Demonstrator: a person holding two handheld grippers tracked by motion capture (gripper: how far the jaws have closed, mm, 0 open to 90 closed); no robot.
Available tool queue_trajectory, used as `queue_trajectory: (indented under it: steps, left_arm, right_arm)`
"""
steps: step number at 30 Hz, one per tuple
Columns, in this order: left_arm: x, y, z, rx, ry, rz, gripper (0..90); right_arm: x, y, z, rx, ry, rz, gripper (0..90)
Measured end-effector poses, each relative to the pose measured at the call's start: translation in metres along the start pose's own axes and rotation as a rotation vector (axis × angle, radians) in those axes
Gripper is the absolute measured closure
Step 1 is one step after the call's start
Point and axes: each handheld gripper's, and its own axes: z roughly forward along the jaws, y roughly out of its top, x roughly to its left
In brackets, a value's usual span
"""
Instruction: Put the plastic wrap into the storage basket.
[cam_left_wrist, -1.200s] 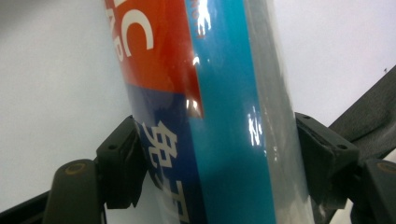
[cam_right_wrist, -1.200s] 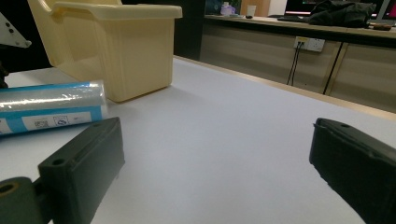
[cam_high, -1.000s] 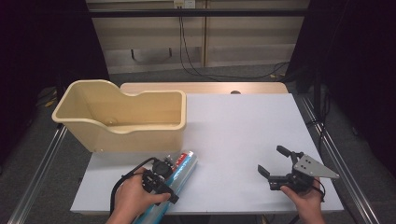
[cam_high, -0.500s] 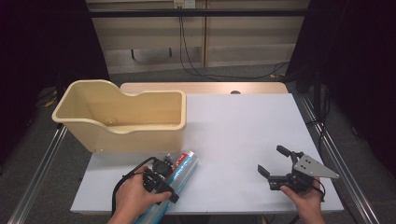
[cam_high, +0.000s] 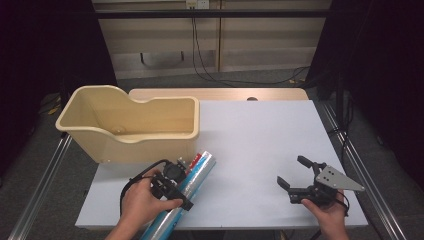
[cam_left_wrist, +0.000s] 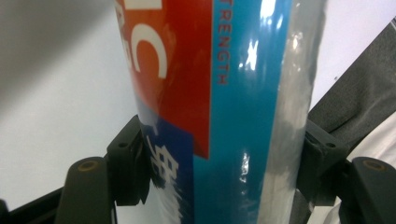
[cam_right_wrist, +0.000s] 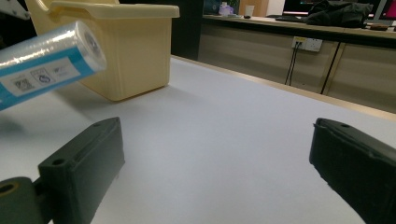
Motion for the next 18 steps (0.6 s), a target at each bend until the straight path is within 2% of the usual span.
queue_trajectory:
  steps: [1,8,9,18]
  left_arm:
    - [0.000,0.000,-0.004,-0.023,-0.002,-0.001,31.8]
    - [0.002,0.002,-0.015,-0.040,-0.019,0.000,32.0]
    - [0.003,0.002,-0.020,-0.067,-0.019,-0.005,32.0]
    - [0.006,0.005,-0.043,-0.121,-0.048,-0.020,32.1]
  right_arm:
    - [0.000,0.000,0.000,-0.002,0.002,-0.002,2.7]
    - [-0.001,0.000,-0.001,-0.001,0.004,0.000,2.7]
    - [-0.001,0.000,-0.001,-0.001,0.003,0.001,2.7]
    - [0.000,0.000,0.000,-0.003,0.004,0.001,2.7]
